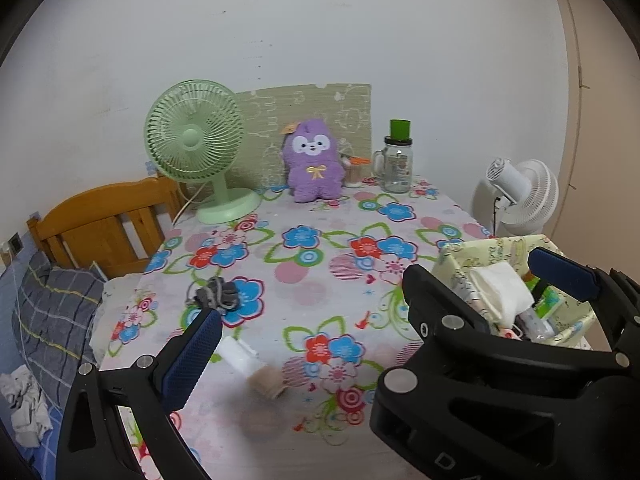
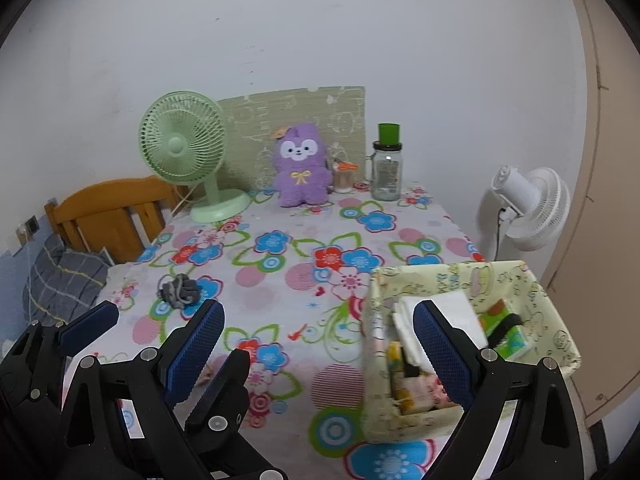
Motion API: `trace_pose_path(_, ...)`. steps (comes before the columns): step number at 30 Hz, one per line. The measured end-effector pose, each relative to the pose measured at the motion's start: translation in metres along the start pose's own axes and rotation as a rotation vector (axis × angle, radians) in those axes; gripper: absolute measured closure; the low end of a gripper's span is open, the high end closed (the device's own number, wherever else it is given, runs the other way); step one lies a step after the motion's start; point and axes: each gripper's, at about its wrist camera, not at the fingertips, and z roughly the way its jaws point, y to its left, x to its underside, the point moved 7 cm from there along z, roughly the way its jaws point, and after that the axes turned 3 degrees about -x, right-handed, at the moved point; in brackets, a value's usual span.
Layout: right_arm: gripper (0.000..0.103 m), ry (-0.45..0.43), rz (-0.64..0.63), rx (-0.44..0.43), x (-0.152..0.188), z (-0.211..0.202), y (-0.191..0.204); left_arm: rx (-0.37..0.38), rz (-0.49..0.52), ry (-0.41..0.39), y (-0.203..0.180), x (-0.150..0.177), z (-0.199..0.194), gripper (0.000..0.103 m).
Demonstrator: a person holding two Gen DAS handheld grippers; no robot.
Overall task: Organize soft objects
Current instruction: 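Move both tools across the table toward the grey knit pouch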
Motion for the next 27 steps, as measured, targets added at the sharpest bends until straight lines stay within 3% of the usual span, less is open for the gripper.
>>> trace_pose_path(27,0.006,0.077,-0.057,-0.070,0.003,0.054,0.074,-0.059,-0.039,0.082,0.076,0.012,0.043,0.000)
